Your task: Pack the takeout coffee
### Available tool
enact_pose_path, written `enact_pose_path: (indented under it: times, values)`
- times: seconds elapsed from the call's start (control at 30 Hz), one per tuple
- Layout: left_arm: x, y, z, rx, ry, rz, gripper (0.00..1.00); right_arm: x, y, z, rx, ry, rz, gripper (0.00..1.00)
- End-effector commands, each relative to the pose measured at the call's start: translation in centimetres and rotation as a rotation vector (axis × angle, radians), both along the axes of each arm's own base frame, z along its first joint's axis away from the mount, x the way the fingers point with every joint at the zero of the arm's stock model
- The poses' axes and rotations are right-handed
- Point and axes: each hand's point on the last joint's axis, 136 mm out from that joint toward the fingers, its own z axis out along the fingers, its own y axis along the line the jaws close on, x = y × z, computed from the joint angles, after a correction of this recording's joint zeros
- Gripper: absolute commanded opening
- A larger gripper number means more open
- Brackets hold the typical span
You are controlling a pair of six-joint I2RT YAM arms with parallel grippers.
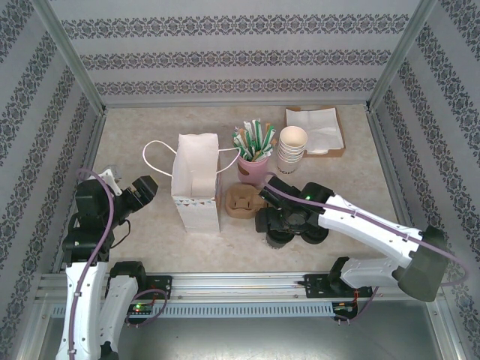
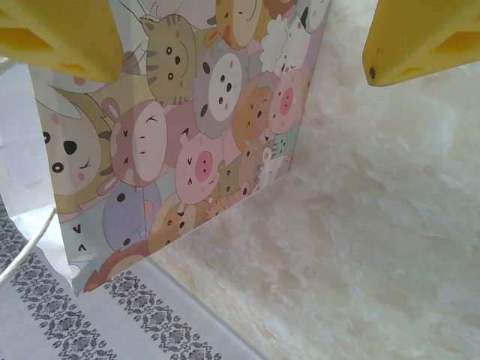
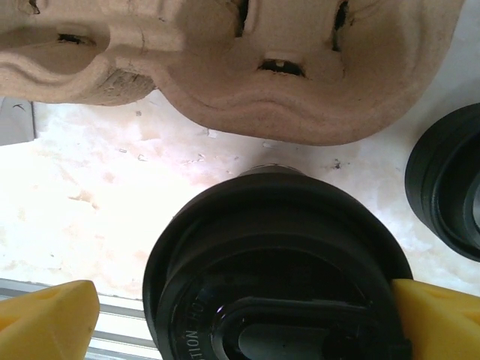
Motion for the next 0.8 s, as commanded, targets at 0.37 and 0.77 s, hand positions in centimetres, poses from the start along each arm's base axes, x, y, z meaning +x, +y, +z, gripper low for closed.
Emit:
enact_pose_path:
  times: [0.37,0.77]
  values:
    - [-3.8,-4.2,9.0,-0.087,-0.096,-0.218,0.70,0.3,-0.5,0.2,0.002,-0.011,-0.085,0.89]
    - [-5.3,-22.9,14.2,0.211,-0.172,-0.841,0.73,0.5,-1.7,-0.7,-0.053,0.000,-0.183,0.88]
